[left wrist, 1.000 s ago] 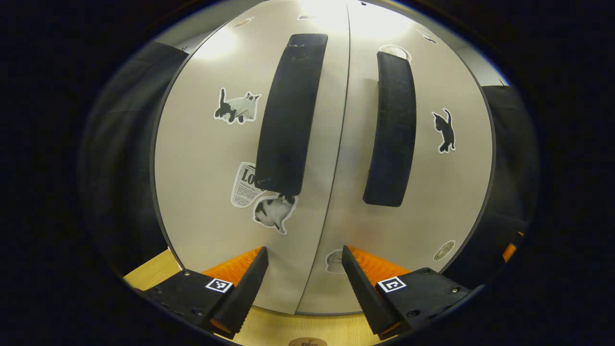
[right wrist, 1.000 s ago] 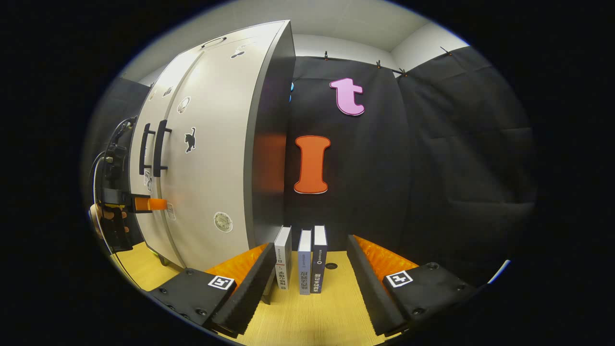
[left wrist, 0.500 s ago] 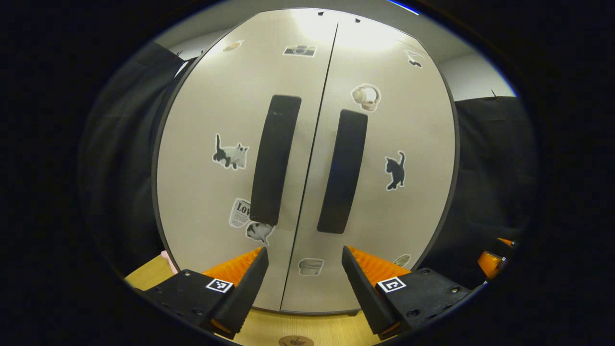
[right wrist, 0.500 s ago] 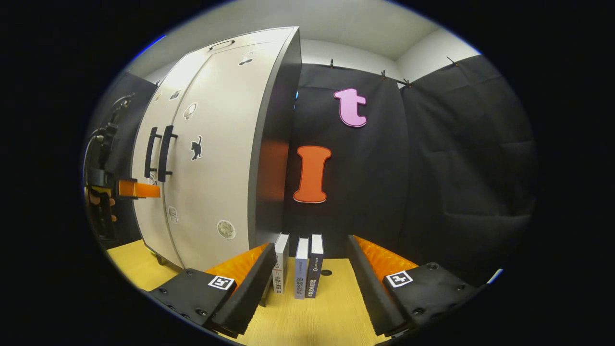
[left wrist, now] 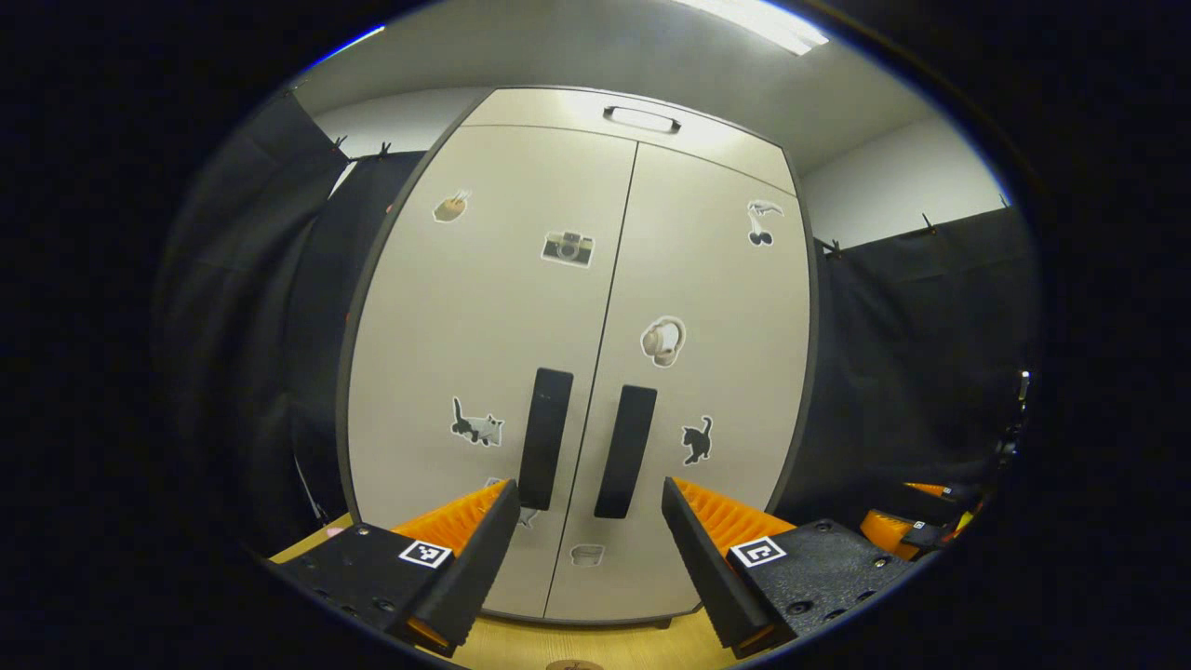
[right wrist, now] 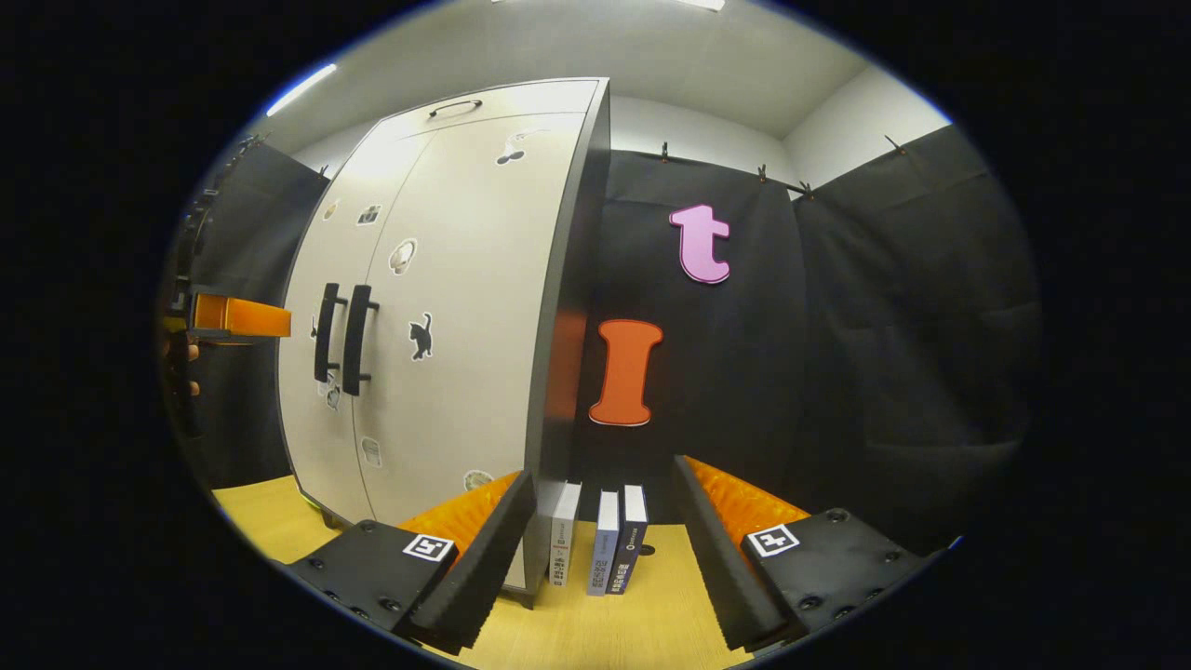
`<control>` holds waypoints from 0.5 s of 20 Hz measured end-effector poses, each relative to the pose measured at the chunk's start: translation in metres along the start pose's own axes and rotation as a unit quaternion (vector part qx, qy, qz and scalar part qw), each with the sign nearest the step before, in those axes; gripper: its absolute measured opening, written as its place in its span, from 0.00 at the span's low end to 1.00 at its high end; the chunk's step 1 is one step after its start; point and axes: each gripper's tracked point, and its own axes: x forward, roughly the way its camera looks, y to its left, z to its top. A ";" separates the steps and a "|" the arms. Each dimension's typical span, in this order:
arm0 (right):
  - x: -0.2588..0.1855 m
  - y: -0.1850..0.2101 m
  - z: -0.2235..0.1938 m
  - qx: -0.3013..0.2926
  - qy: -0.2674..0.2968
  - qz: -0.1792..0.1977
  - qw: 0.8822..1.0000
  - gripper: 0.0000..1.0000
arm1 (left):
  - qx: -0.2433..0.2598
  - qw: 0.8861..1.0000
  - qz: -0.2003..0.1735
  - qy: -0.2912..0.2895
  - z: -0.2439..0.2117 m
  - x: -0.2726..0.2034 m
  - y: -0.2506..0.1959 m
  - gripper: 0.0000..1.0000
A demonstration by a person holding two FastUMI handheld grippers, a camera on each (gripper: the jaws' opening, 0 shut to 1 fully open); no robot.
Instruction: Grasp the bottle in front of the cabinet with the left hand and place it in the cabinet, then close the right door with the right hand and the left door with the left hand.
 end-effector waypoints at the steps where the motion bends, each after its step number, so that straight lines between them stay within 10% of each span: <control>1: -0.002 0.005 0.006 0.000 -0.001 0.002 1.000 0.94 | -0.004 1.000 0.002 -0.007 0.010 -0.008 0.004 0.94; 10: -0.025 0.045 0.049 0.012 -0.029 0.010 0.999 0.98 | -0.015 0.998 0.033 -0.043 0.066 -0.075 0.059 0.94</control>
